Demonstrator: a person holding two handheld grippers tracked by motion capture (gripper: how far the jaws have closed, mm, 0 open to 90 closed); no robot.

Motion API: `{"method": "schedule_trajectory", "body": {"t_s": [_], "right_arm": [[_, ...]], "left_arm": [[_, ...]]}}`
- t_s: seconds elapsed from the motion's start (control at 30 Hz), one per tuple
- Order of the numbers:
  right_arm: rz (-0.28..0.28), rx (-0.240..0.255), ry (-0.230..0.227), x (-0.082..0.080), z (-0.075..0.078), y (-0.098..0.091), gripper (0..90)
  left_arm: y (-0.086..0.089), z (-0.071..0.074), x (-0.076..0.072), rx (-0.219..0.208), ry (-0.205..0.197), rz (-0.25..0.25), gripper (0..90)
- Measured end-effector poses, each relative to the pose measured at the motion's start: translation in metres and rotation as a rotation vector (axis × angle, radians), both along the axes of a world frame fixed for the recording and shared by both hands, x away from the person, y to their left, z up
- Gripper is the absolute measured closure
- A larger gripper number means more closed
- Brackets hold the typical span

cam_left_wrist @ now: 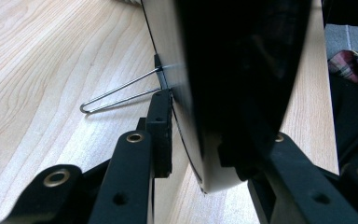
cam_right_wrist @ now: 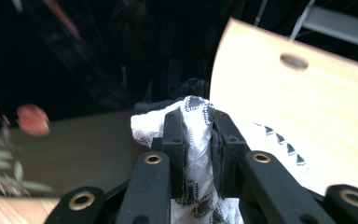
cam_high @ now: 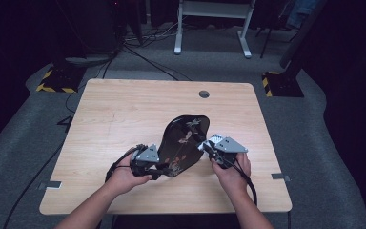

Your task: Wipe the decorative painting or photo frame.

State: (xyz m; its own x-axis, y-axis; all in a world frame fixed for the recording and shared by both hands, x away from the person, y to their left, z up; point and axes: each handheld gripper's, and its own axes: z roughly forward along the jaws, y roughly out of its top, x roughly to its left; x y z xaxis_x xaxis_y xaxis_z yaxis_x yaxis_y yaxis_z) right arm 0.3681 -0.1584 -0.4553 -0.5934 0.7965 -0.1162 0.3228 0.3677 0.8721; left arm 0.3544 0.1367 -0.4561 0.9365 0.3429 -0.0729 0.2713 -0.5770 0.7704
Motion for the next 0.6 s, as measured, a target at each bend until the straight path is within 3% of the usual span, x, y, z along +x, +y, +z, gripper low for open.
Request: {"method": "schedule_trajectory", "body": {"t_s": [0.27, 0.6], "right_arm": [[0.014, -0.035, 0.043, -0.004, -0.019, 0.004, 78.8], [0.09, -0.077, 0.086, -0.019, -0.037, 0.027, 78.7]], "left_arm": [[0.0, 0.0, 0.0, 0.003, 0.005, 0.002, 69.6], [-0.001, 0.0, 0.0, 0.003, 0.023, 0.014, 69.2]]}}
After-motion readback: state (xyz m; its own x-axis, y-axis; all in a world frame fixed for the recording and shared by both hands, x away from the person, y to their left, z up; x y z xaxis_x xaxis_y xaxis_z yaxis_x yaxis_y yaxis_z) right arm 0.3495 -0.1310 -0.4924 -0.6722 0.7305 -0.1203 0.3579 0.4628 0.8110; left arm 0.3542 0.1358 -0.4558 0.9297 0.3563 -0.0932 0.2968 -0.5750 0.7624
